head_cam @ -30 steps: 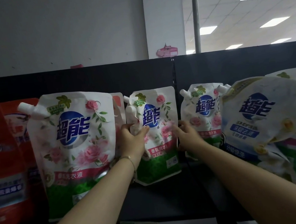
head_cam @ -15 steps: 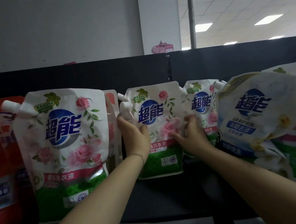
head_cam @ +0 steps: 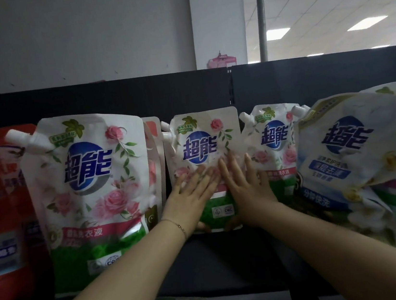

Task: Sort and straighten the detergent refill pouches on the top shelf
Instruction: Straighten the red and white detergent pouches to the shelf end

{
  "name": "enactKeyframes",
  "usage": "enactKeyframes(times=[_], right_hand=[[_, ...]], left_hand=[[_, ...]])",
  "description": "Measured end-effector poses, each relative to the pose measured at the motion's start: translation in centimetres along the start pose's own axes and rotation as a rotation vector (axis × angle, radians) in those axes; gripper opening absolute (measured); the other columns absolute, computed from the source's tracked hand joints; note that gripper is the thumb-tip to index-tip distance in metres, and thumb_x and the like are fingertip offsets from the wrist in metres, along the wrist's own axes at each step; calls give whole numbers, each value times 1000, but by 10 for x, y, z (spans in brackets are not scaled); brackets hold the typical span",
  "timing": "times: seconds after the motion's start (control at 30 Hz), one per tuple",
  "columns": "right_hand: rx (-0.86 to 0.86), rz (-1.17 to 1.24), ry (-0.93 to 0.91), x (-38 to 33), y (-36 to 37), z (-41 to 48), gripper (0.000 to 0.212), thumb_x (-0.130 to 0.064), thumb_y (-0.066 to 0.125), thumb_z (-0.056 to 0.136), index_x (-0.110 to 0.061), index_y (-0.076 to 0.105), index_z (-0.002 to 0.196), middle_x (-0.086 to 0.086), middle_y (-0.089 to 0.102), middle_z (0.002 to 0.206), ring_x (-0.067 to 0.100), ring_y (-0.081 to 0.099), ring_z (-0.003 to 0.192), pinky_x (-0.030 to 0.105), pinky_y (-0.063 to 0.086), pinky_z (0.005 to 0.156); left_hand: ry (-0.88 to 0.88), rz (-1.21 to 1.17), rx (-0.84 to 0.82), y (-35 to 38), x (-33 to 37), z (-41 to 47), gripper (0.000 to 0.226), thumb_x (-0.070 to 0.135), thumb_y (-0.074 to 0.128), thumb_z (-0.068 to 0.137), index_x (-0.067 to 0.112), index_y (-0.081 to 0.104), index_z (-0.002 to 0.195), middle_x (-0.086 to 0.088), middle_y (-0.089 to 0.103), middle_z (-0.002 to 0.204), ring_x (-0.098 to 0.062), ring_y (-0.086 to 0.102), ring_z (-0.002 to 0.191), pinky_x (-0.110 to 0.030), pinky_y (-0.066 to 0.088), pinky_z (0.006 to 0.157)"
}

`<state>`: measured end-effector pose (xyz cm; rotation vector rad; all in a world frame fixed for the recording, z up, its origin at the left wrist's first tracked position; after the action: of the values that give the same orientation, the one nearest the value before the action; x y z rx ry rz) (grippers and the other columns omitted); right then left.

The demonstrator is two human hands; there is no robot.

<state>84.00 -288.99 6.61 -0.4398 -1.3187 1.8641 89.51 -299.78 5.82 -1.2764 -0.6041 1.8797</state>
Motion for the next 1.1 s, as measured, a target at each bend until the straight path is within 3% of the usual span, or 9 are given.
enactKeyframes(times=[0.13, 0.33, 0.47, 0.57, 0.63, 0.7, 0.83, 1.0, 1.1], right_hand=[[-4, -23, 31, -5, 5, 14, 147, -69, 73, 62, -23, -51, 128, 3, -63, 122, 40, -35, 135, 61, 5, 113], [94, -135, -64, -18, 0, 4, 121, -53, 63, 85, -19, -41, 137, 6, -57, 135, 45, -20, 141, 60, 21, 111], [124, 36, -119, -17, -10, -12, 97, -51, 60, 87, -23, -7, 152, 4, -4, 160, 33, 17, 143, 50, 40, 101], [255, 143, -141, -6, -28, -28, 56, -39, 58, 88, -20, 35, 137, 2, 42, 135, 25, 48, 119, 39, 50, 83], [272, 140, -145, -1, -35, -38, 34, -37, 54, 90, -19, 51, 119, 1, 55, 115, 23, 57, 101, 35, 50, 76], [253, 150, -126, 7, -36, -47, 25, -37, 52, 91, -18, 59, 105, 1, 60, 103, 22, 61, 88, 35, 53, 72], [248, 112, -125, 28, -34, -63, 19, -30, 52, 90, -15, 63, 92, 4, 65, 96, 23, 62, 86, 30, 49, 70], [-16, -330, -89, 59, 1, -72, 29, -36, 47, 94, -18, 62, 110, 5, 64, 114, 24, 54, 108, 35, 36, 94], [-38, -421, -95, 63, 13, -70, 37, -40, 46, 94, -18, 61, 120, 4, 61, 121, 24, 49, 116, 37, 32, 102]], left_hand=[[-88, -43, -54, 11, -6, 8, 122, 63, 58, 81, 18, -44, 130, -2, -56, 129, -24, -44, 127, -49, -18, 112], [-150, 15, 8, 9, -7, 11, 109, 42, 53, 93, 17, -48, 127, -6, -58, 129, -27, -49, 123, -50, -19, 107], [-24, -76, 0, 0, -3, 4, 118, 61, 60, 81, 17, -32, 140, -2, -43, 144, -25, -31, 139, -54, -3, 115], [16, -253, 117, -21, 5, -7, 85, 56, 53, 89, 23, 8, 153, 0, -1, 161, -22, 1, 148, -50, 10, 116], [80, -352, 205, -36, 13, -14, 59, 45, 55, 91, 21, 38, 142, -2, 32, 151, -21, 27, 139, -43, 27, 112], [136, -391, 231, -44, 24, -19, 44, 34, 58, 89, 17, 51, 129, -2, 47, 135, -21, 42, 127, -39, 36, 104], [169, -385, 198, -49, 51, -22, 38, 31, 53, 90, 17, 51, 125, 0, 49, 127, -20, 45, 120, -34, 37, 98], [133, -504, 141, -61, 73, -15, 44, 32, 51, 93, 17, 45, 133, -1, 47, 129, -21, 42, 121, -35, 37, 101], [101, -605, 71, -63, 85, -8, 49, 32, 52, 94, 17, 39, 139, -2, 45, 133, -22, 42, 123, -35, 38, 100]])
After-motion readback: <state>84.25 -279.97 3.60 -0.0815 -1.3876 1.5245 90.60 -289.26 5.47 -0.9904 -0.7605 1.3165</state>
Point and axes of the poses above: each hand's wrist, its own z-axis towards the middle knuckle, its own y-axis out of the palm, x = y × z, the point moved 7 cm from there along z, towards the middle knuckle
